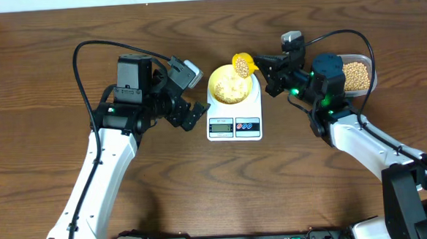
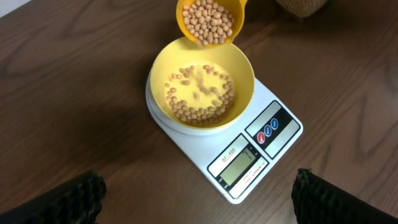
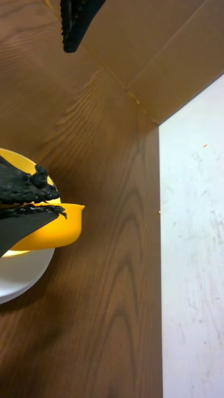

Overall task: Scoop item into bowl and weigh 50g on scale
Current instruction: 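Keep tilting the scoop to pour soybeans into the bowl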

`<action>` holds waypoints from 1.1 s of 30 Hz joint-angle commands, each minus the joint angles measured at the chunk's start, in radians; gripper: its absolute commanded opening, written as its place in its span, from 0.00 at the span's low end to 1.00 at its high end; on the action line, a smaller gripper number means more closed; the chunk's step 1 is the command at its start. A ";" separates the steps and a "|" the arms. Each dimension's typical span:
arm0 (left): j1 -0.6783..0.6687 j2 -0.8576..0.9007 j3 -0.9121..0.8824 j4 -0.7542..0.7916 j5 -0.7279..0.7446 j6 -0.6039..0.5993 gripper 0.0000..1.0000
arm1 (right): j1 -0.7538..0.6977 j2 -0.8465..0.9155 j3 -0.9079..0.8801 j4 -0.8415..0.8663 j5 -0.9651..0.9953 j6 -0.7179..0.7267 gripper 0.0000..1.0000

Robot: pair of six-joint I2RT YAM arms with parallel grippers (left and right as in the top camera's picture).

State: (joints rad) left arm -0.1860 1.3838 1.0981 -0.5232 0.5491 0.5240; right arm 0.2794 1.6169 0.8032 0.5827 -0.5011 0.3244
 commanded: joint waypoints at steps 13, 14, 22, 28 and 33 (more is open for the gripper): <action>0.002 -0.011 -0.008 0.001 0.016 -0.005 0.98 | 0.010 0.007 0.001 0.000 -0.006 -0.035 0.01; 0.002 -0.011 -0.008 0.001 0.016 -0.005 0.97 | 0.010 0.007 0.001 0.000 -0.006 -0.035 0.01; 0.002 -0.011 -0.008 0.001 0.016 -0.005 0.98 | 0.010 0.007 0.001 0.000 -0.006 -0.053 0.01; 0.002 -0.011 -0.008 0.001 0.016 -0.005 0.98 | 0.010 0.007 0.001 0.000 -0.006 -0.053 0.01; 0.002 -0.011 -0.008 0.001 0.016 -0.005 0.98 | 0.010 0.007 0.001 0.000 -0.007 -0.058 0.01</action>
State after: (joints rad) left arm -0.1860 1.3838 1.0981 -0.5232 0.5491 0.5240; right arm 0.2790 1.6169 0.8036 0.5816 -0.5011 0.2935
